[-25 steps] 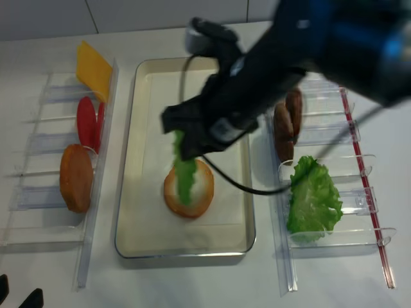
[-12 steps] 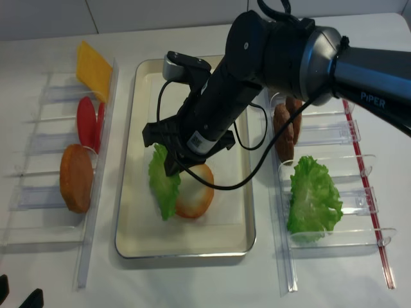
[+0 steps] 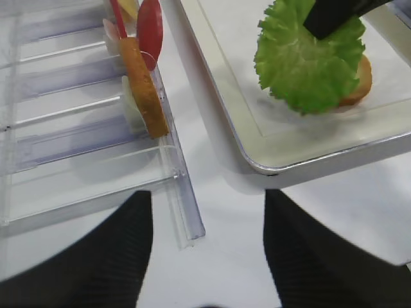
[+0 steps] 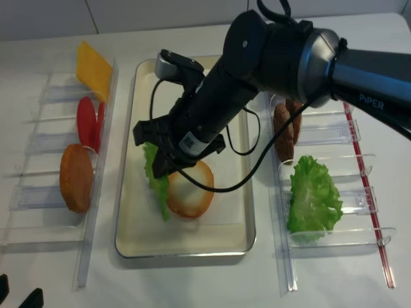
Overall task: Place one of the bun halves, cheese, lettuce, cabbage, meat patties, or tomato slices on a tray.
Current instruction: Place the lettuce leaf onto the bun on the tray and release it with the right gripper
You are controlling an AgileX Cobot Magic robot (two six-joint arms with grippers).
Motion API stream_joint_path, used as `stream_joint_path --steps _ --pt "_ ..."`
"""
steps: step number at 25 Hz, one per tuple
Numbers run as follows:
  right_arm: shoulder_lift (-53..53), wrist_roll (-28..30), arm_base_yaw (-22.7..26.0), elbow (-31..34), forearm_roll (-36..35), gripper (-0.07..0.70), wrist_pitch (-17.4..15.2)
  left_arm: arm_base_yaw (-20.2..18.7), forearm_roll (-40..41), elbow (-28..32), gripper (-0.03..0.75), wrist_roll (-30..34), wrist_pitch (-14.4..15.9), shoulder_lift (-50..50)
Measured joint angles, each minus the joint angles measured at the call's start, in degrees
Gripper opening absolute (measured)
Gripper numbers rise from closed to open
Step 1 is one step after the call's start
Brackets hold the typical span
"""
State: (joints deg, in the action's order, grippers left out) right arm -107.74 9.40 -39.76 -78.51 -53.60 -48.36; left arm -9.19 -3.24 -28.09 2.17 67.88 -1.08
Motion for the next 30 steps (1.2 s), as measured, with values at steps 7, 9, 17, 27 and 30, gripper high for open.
stream_joint_path --steps 7,9,17,27,30 --pt "-0.57 -0.37 -0.13 0.0 0.71 0.018 0.39 0.0 0.0 0.0 0.361 0.0 0.0 0.0" --pt "-0.78 -2.16 -0.13 0.0 3.33 0.018 0.64 0.0 0.0 0.0 0.361 0.0 0.0 0.0" --pt "-0.77 -13.17 -0.13 0.0 20.63 0.018 -0.22 0.0 0.0 0.0 0.361 0.0 0.0 0.0" --pt "-0.77 -16.85 -0.13 0.0 26.34 0.018 -0.61 0.0 0.0 0.0 0.361 0.0 0.0 0.0" --pt "-0.77 -17.07 -0.13 0.0 26.71 0.018 -0.74 0.0 0.0 0.0 0.361 0.0 0.0 0.0"
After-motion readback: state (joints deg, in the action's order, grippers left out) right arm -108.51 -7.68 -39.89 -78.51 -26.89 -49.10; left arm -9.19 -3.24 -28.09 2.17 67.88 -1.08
